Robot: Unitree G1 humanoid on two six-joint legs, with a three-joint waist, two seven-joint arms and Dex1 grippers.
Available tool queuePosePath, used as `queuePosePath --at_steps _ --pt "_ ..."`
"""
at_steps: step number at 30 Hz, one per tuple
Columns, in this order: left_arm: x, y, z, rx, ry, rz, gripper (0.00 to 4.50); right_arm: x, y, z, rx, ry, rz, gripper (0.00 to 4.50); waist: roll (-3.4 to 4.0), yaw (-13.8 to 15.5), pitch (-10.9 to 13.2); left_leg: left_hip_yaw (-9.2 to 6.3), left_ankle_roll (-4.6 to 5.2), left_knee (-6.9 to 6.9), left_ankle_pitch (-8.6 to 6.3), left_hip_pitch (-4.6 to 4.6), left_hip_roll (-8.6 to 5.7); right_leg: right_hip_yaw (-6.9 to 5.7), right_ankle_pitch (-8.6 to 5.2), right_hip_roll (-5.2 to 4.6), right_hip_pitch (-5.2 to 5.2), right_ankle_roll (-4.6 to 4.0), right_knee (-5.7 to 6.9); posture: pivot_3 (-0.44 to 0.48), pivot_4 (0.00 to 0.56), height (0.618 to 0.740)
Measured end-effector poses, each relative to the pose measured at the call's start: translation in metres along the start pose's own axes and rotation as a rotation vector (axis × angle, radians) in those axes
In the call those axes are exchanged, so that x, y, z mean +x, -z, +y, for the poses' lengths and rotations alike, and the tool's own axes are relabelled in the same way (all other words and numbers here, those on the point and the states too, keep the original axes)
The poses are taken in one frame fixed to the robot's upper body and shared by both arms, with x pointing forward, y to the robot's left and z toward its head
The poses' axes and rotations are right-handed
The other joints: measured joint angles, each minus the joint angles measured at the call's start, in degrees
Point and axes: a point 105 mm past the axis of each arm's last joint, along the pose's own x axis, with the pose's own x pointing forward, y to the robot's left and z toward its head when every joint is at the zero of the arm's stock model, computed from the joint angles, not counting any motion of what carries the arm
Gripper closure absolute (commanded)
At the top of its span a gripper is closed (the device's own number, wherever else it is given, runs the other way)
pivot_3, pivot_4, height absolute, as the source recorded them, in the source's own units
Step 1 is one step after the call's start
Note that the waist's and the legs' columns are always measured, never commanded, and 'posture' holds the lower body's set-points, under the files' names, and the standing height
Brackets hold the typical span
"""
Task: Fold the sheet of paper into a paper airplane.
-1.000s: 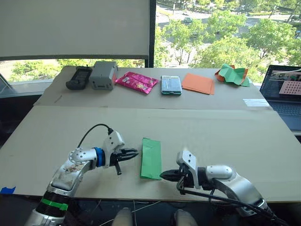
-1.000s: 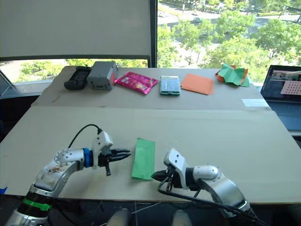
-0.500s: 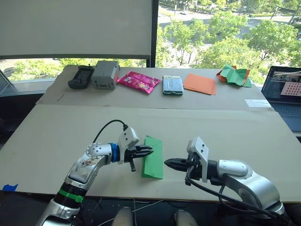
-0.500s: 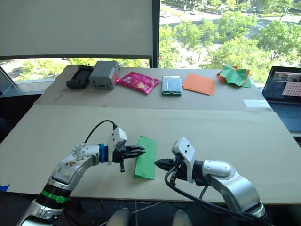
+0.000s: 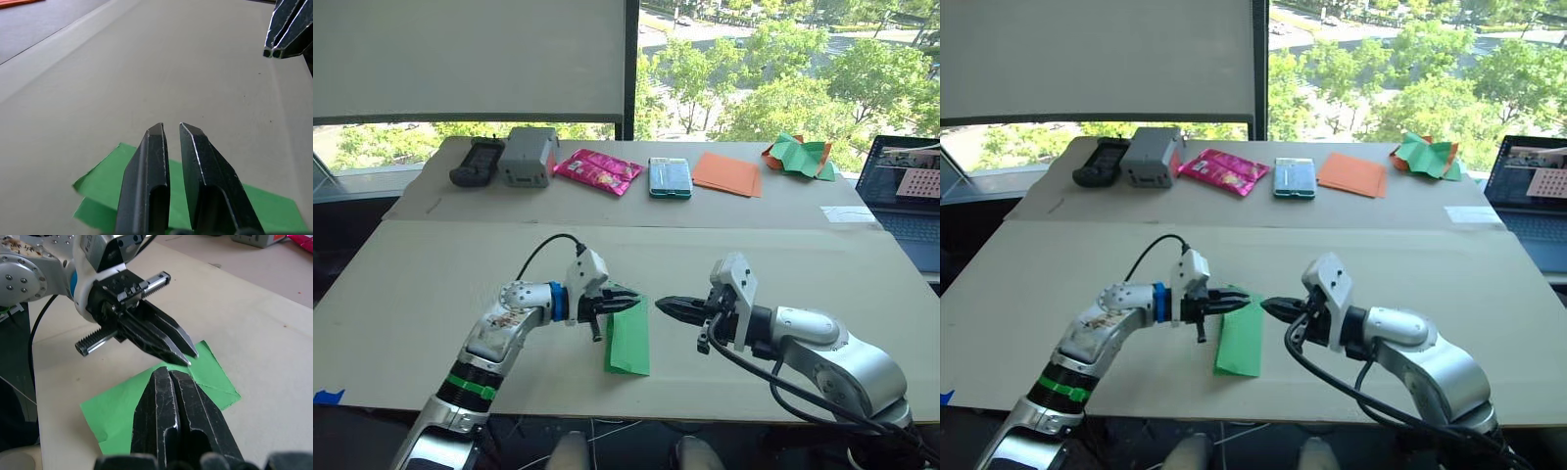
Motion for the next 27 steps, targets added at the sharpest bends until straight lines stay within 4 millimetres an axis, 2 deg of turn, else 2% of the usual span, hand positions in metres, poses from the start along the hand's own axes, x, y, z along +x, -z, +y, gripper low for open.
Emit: queuePosePath --at_steps 1,4,11,14,20,27 --pt "-0.013 0.010 0.002 -0.019 -0.026 0.033 3.96 0.001 0.005 0.003 0.015 -0.009 0.014 4.49 0.01 -0.10 0.01 0.00 -0.01 -0.01 -0.01 0.06 0.01 0.00 -0.01 0.00 0.01 -0.02 0.00 0.000 0.150 0.706" --pt "-0.020 0.021 0.001 -0.041 -0.037 0.065 3.96 0.002 0.010 0.006 0.021 -0.022 0.033 4.49 0.06 0.32 0.07 0.00 -0.03 0.00 -0.02 -0.06 0.00 -0.01 -0.02 -0.01 -0.04 -0.03 -0.06 0.000 0.150 0.706" --pt "0.003 0.037 -0.013 -0.046 0.015 0.091 3.96 0.004 0.011 0.008 0.022 -0.030 0.037 4.49 0.07 0.54 0.11 0.03 -0.06 0.02 -0.04 -0.41 0.00 -0.08 -0.01 -0.03 -0.07 -0.02 -0.73 0.000 0.150 0.706" --pt "0.006 0.039 -0.015 -0.039 0.026 0.102 3.96 0.004 0.012 0.007 0.021 -0.022 0.040 4.49 0.08 0.41 0.11 0.04 -0.04 0.04 -0.03 -0.38 0.00 -0.07 0.01 -0.03 -0.07 0.01 -0.73 0.000 0.150 0.706" --pt "0.010 0.036 -0.016 -0.032 0.046 0.092 3.96 0.002 0.014 0.004 0.027 0.007 0.045 4.49 0.09 0.61 0.09 0.04 0.00 0.05 0.00 -0.26 -0.01 -0.04 0.06 0.00 0.00 0.06 -0.35 0.000 0.150 0.706" --pt "0.039 0.008 -0.020 0.036 0.152 0.011 3.96 0.001 0.013 0.001 0.026 0.037 0.042 4.49 0.08 1.06 0.09 0.04 0.00 0.13 0.00 -0.23 -0.01 -0.04 0.06 0.00 0.12 0.07 -0.30 0.000 0.150 0.706"
